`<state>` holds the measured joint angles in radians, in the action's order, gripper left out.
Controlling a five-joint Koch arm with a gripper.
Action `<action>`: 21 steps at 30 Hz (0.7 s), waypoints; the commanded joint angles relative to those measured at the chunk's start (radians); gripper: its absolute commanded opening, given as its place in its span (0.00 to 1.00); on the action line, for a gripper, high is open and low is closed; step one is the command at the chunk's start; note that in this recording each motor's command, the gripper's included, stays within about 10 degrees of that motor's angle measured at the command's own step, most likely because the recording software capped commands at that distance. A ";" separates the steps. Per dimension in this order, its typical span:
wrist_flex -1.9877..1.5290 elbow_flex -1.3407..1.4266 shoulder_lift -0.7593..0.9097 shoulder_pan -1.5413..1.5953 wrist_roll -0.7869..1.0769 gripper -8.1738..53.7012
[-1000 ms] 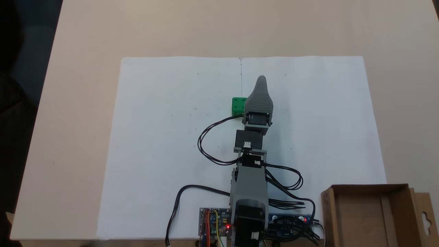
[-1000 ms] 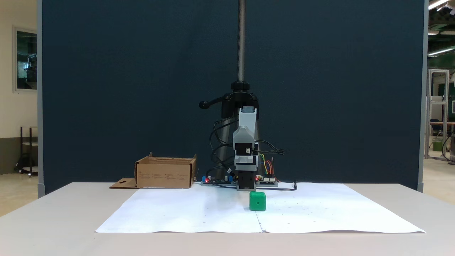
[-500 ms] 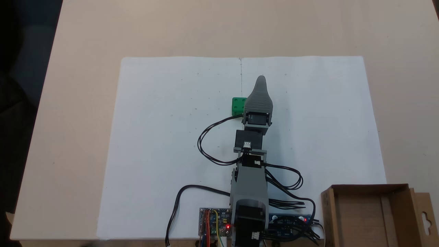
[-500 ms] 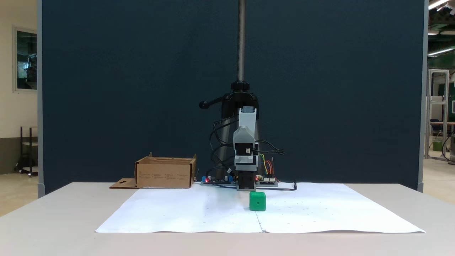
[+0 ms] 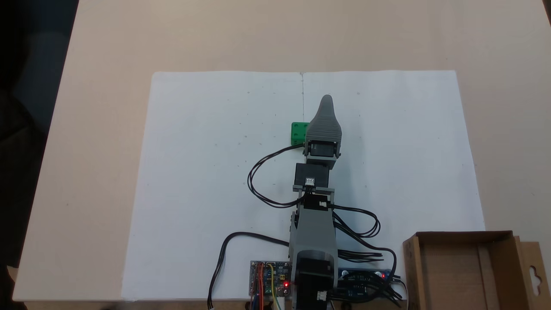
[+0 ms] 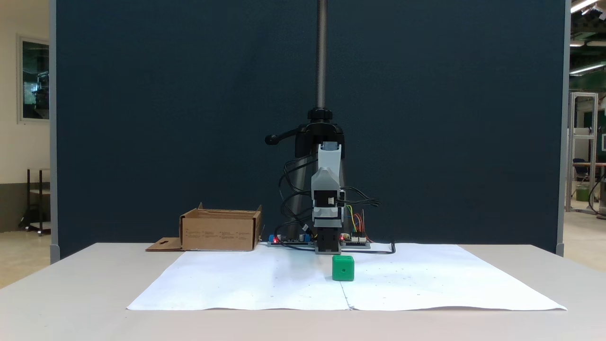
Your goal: Grasp a green dice and put it in the bin.
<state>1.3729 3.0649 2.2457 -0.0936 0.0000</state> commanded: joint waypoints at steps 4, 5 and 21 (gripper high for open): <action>0.023 0.064 0.110 0.038 0.075 0.84; 0.025 0.064 0.110 0.049 0.075 0.84; 0.071 0.049 0.118 0.115 0.086 0.80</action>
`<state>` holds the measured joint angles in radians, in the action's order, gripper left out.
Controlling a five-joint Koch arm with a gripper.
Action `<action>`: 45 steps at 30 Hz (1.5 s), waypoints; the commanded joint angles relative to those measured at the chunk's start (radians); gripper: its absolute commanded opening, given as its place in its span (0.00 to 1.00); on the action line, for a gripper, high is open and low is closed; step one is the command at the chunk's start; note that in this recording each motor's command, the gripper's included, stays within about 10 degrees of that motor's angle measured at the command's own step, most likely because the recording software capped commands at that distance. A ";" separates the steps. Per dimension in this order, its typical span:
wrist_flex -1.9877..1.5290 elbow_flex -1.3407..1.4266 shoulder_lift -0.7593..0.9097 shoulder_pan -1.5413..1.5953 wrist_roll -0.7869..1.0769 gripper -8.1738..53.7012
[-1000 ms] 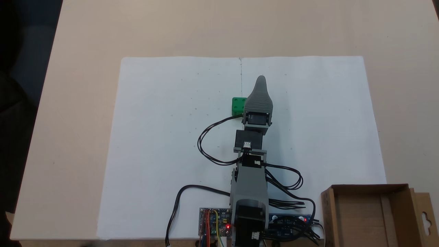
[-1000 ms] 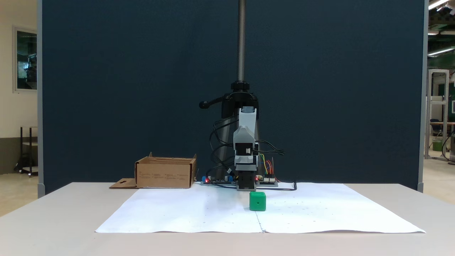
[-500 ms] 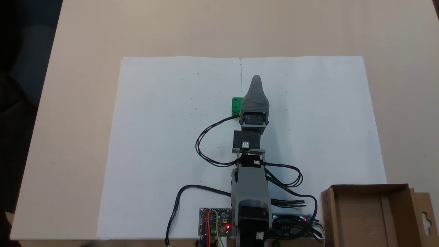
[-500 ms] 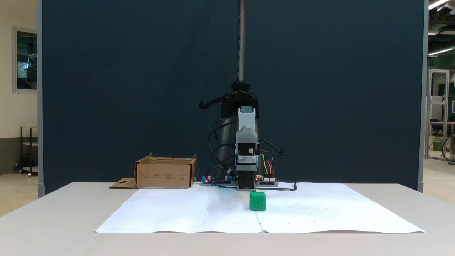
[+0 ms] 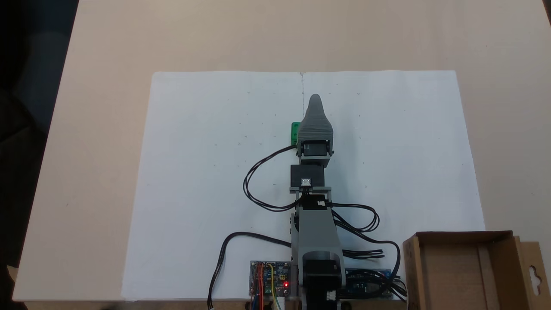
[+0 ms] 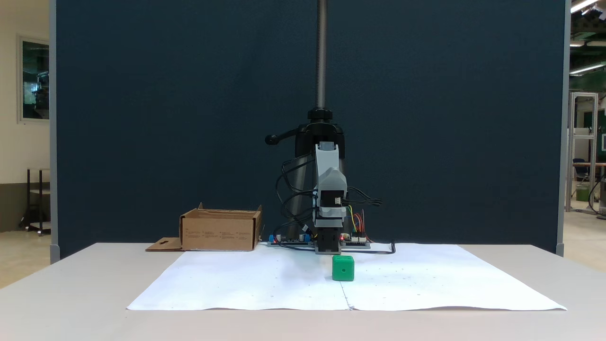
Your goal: Grasp a green dice and put it in the bin.
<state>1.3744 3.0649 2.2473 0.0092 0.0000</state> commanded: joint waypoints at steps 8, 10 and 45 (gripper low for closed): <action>-0.287 -0.149 0.120 -0.003 0.084 0.79; -0.422 -0.236 0.121 -0.031 0.083 0.79; -2.137 -1.066 -0.207 0.034 -0.233 0.79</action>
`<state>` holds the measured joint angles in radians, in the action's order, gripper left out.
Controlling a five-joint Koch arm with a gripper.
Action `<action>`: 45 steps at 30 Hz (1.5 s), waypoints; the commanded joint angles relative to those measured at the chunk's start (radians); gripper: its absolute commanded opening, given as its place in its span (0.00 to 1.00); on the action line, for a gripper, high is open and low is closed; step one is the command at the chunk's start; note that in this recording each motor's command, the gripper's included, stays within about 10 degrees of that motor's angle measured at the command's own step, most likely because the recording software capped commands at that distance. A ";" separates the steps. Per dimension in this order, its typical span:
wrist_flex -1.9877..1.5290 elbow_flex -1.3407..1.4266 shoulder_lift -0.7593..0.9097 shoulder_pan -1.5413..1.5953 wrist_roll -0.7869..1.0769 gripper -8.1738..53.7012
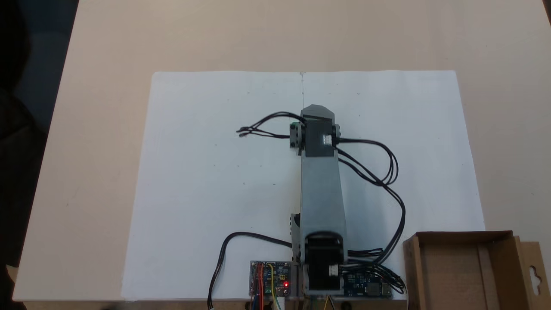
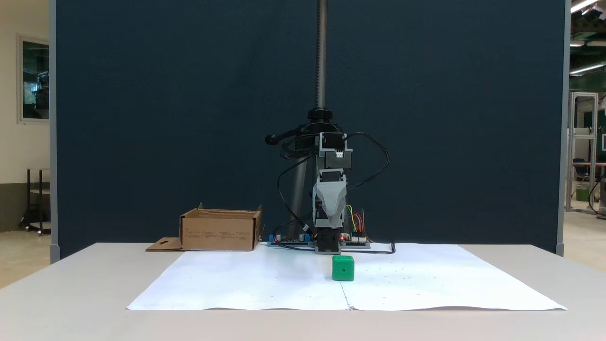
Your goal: Grasp a green dice and put it in the bin.
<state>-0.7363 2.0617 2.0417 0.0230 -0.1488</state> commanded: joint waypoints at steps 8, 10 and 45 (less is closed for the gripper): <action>-0.023 -0.123 -0.118 0.035 -0.144 0.79; -0.018 -0.135 -0.153 0.048 -0.149 0.79; 0.098 -0.213 -0.500 0.109 0.008 0.80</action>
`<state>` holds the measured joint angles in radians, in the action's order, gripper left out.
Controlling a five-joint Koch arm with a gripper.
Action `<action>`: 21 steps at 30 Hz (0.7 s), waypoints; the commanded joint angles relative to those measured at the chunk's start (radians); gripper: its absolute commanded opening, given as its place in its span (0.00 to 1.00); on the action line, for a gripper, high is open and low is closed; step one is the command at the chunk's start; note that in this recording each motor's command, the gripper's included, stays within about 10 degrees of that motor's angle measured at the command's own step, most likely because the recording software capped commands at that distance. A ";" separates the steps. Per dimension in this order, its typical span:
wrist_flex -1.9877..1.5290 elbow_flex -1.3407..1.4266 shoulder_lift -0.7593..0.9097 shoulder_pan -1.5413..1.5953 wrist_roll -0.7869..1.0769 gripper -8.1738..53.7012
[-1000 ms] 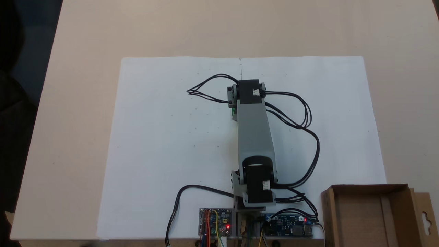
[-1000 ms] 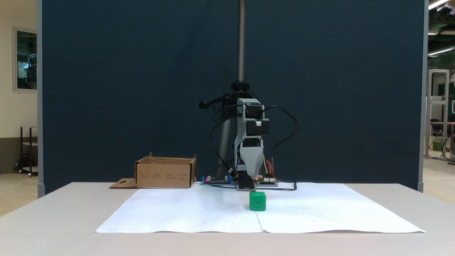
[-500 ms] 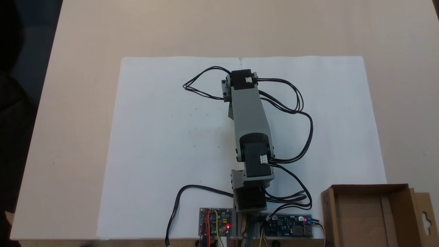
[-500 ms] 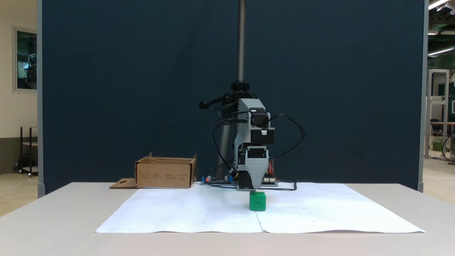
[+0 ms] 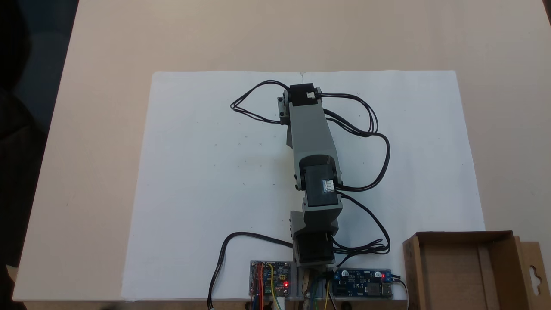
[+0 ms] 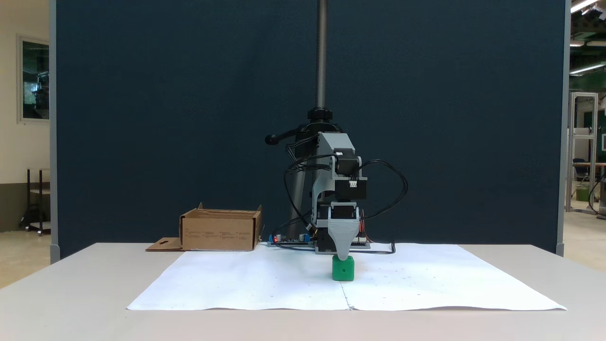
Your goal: Grasp a green dice and put it in the bin.
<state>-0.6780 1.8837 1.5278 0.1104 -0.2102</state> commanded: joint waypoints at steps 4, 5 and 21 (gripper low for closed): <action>0.049 -0.035 -0.011 0.020 0.081 0.80; 0.049 -0.035 -0.014 0.018 0.089 0.80; 0.087 -0.035 -0.078 -0.011 0.117 0.79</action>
<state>-0.6351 1.8822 1.4404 0.0951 -0.1519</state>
